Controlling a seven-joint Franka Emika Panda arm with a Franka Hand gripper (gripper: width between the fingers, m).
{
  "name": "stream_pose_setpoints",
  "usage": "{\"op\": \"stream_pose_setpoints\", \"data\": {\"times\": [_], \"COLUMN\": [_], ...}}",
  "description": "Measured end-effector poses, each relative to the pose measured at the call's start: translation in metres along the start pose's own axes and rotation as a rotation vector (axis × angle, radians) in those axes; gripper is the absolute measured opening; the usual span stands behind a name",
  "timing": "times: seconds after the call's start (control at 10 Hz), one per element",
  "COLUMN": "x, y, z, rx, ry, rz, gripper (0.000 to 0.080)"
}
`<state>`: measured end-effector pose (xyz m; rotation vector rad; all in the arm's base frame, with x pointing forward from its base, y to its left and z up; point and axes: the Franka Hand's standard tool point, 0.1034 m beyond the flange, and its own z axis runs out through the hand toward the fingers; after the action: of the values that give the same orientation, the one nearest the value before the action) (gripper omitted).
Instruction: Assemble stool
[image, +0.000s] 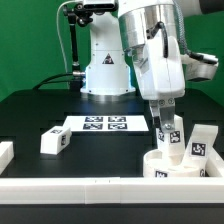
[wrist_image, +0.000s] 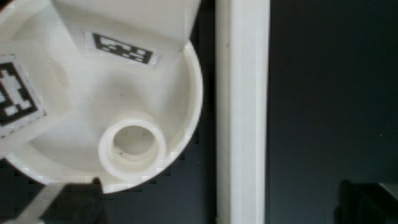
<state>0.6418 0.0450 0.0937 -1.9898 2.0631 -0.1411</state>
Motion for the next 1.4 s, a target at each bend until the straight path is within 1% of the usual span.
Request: {"op": "stream_pose_setpoints", "data": {"times": [0.1, 0.2, 0.3, 0.4, 0.5, 0.6, 0.7, 0.9, 1.0, 1.1, 1.2, 1.3, 1.4], "x": [0.0, 0.0, 0.0, 0.002, 0.014, 0.037, 0.052, 0.048, 0.05, 0.048, 0.045, 0.049, 0.054], "y": [0.0, 0.002, 0.009, 0.013, 0.019, 0.026, 0.029, 0.029, 0.029, 0.029, 0.025, 0.027, 0.029], "z": [0.0, 0.001, 0.003, 0.004, 0.005, 0.001, 0.0, 0.001, 0.0, 0.002, 0.005, 0.007, 0.009], "rx": [-0.001, -0.013, -0.053, -0.081, -0.09, -0.1, -0.105, -0.106, -0.107, -0.131, -0.166, -0.198, -0.22], "ry": [0.0, 0.0, -0.002, 0.001, 0.006, 0.011, 0.018, 0.017, 0.017, 0.023, 0.044, 0.04, 0.04], "rz": [-0.001, -0.047, -0.134, -0.198, -0.33, -0.455, -0.477, -0.485, -0.519, -0.674, -0.869, -1.03, -1.159], "gripper": [0.0649, 0.0649, 0.0649, 0.0649, 0.0649, 0.0649, 0.0649, 0.0649, 0.0649, 0.0649, 0.0649, 0.0649, 0.0649]}}
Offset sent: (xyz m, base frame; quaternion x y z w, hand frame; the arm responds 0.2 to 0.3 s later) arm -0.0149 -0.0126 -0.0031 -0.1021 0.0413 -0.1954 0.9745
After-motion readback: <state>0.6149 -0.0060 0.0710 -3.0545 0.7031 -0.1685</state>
